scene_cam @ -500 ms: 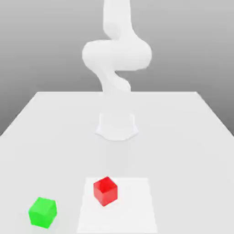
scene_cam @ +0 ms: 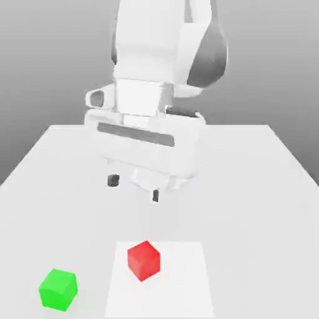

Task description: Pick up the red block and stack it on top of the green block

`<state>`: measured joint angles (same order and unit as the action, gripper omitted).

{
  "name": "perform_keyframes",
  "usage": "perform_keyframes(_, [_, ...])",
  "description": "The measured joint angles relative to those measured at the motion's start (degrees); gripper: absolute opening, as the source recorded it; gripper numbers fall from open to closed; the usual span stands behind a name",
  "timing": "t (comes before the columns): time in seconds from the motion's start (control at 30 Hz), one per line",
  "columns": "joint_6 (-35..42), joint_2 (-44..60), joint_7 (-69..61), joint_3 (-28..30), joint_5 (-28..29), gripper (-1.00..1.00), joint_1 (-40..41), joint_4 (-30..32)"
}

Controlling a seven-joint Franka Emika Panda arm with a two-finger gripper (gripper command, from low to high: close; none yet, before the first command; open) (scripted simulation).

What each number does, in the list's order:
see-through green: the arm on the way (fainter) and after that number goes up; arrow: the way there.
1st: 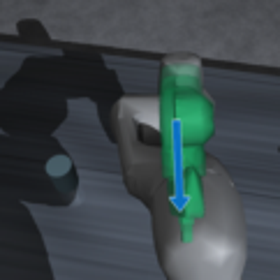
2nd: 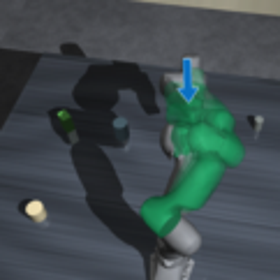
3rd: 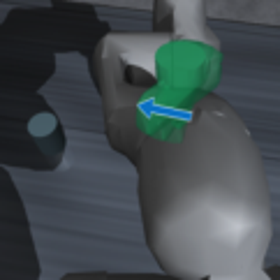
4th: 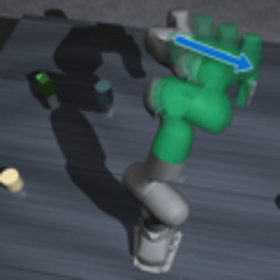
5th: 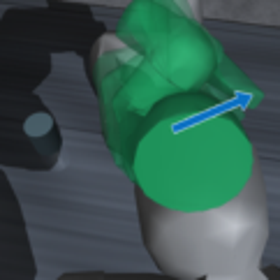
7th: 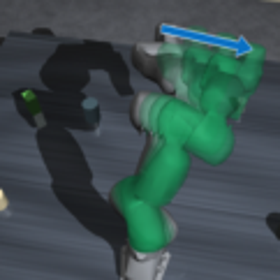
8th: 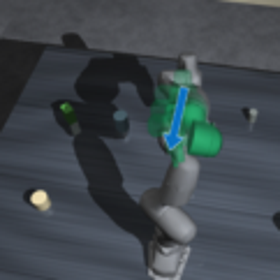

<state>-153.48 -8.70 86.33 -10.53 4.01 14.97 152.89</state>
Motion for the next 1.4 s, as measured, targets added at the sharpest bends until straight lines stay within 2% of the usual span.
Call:
perform_keyframes(0.17, [-6.4, 9.8, 7.4, 0.2, -2.6, 0.0, 0.5, 5.0])
perform_keyframes(0.37, [-15.9, 21.3, 12.4, 4.4, 2.8, 0.0, -2.4, 3.9])
perform_keyframes(0.4, [-17.1, 22.7, 12.9, 5.3, 3.5, -1.0, -3.1, 3.8])
perform_keyframes(0.63, [-17.3, 22.9, 13.0, 5.3, 3.6, -1.0, -3.1, 3.7])
perform_keyframes(0.87, [-7.2, 11.1, 8.0, 2.1, -3.0, -1.0, -1.2, 5.3])
perform_keyframes(1.17, [4.2, 16.2, -1.3, 8.0, -3.8, -1.0, 9.8, -11.2])
perform_keyframes(1.3, [-1.0, 23.4, -1.7, 9.0, -3.1, -1.0, 10.3, -13.2])
perform_keyframes(1.33, [-2.6, 25.1, -1.6, 9.0, -3.0, 1.0, 10.3, -13.3])
perform_keyframes(1.4, [-2.6, 25.1, -1.6, 9.0, -3.0, 1.0, 10.3, -13.3])
